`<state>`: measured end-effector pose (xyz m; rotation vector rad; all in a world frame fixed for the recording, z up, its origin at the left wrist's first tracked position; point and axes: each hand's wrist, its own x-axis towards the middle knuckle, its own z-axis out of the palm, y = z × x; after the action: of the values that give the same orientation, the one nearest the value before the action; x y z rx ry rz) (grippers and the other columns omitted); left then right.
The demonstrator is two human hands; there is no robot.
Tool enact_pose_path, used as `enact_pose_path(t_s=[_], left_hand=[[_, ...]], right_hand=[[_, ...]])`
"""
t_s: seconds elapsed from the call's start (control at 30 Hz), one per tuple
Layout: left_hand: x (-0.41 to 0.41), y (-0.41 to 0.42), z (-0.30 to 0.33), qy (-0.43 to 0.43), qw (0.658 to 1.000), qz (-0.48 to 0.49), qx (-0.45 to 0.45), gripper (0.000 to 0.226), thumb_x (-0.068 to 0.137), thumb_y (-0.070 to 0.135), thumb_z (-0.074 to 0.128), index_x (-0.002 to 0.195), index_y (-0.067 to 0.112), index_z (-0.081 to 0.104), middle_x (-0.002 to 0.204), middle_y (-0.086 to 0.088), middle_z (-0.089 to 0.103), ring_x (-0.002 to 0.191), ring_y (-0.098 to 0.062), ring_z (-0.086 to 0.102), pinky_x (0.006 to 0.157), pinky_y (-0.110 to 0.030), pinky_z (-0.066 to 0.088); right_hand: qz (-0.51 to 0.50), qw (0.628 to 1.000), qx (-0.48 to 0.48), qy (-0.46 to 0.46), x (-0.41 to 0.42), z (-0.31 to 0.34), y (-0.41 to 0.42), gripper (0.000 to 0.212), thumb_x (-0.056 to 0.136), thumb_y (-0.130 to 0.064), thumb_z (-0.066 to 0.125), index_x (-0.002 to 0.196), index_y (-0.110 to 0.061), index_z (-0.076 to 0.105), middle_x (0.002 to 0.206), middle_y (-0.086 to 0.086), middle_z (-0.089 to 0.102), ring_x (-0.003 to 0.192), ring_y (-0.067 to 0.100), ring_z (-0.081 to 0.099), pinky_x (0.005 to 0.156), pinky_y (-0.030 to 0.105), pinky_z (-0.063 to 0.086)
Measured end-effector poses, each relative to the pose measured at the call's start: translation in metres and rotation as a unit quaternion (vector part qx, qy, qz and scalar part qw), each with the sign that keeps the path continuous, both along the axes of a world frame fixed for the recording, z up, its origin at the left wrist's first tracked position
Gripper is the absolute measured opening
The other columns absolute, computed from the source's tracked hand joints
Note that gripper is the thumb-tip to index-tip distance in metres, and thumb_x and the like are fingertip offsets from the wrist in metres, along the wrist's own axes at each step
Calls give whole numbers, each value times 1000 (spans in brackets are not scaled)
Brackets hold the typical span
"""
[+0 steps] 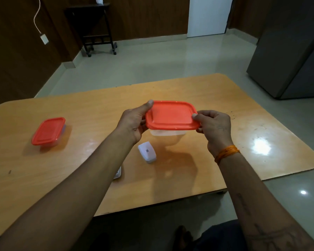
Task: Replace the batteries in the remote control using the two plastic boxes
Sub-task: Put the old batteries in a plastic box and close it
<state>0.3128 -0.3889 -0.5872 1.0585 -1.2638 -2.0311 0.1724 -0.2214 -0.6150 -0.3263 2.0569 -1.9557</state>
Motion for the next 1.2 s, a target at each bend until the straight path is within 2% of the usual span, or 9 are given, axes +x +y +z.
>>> enact_pose_path(t_s=[0.07, 0.2, 0.3, 0.5, 0.7, 0.9, 1.0, 1.1, 1.2], left_hand=[[-1, -3, -3, 10, 1000, 7, -2, 18, 89, 13, 79, 101, 2, 71, 65, -4, 73, 50, -14, 68, 50, -25, 58], [-5, -16, -12, -72, 991, 11, -108, 16, 86, 4, 80, 99, -3, 74, 78, -13, 76, 60, -19, 74, 60, -28, 63], [-12, -30, -18, -139, 974, 23, -178, 16, 83, 7, 84, 94, -1, 76, 79, -15, 76, 62, -23, 73, 57, -28, 61], [-25, -44, -33, -245, 927, 37, -282, 16, 76, 18, 89, 78, 8, 77, 72, -10, 76, 55, -21, 70, 58, -33, 64], [-23, -44, -42, -258, 924, 43, -279, 14, 75, 21, 87, 79, 12, 78, 75, -6, 77, 61, -23, 75, 52, -30, 58], [-20, -40, -46, -257, 926, 37, -275, 12, 77, 22, 80, 75, 11, 77, 74, -9, 76, 64, -29, 76, 61, -42, 66], [-21, -35, -49, -269, 920, 37, -281, 29, 78, 33, 73, 72, 5, 72, 70, -6, 71, 65, -27, 67, 62, -35, 55], [-22, -28, -51, -287, 908, 35, -302, 31, 89, 38, 67, 70, 14, 62, 68, -3, 62, 65, -23, 56, 58, -30, 41], [-22, -20, -45, -320, 878, 21, -355, 31, 101, 39, 51, 96, 11, 64, 84, 1, 61, 80, -23, 57, 59, -31, 37]], right_hand=[[-40, 999, 13, -3, -8, -1, -6, 8, 83, -15, 84, 85, -16, 77, 89, 7, 76, 82, 28, 74, 59, 29, 58], [-71, 996, 55, 1, -19, -5, -20, 12, 76, -22, 89, 84, -18, 81, 85, 2, 77, 82, 25, 75, 66, 38, 64], [-57, 996, 72, -13, -22, -8, -30, 13, 77, -21, 90, 84, -15, 80, 84, 5, 76, 78, 27, 75, 56, 31, 61], [-31, 991, 131, 5, -26, -20, -37, 16, 77, -24, 90, 73, -22, 75, 74, 0, 74, 62, 21, 73, 66, 42, 67], [-19, 991, 134, 7, -29, -26, -35, 13, 77, -22, 89, 76, -18, 77, 76, 2, 74, 60, 22, 72, 64, 42, 67], [-2, 989, 149, 23, -28, -29, -35, 14, 81, -27, 88, 78, -23, 75, 84, 3, 75, 73, 25, 75, 61, 38, 66], [7, 988, 154, 9, -27, -30, -36, 14, 84, -30, 85, 78, -23, 74, 82, 4, 74, 69, 25, 75, 67, 43, 67], [9, 989, 147, -14, -24, -30, -35, 20, 87, -29, 82, 72, -23, 70, 80, 4, 73, 62, 21, 72, 72, 43, 67], [17, 988, 136, -64, -15, -31, -34, 20, 85, -30, 76, 77, -13, 71, 87, 13, 77, 67, 27, 74, 71, 47, 67]])
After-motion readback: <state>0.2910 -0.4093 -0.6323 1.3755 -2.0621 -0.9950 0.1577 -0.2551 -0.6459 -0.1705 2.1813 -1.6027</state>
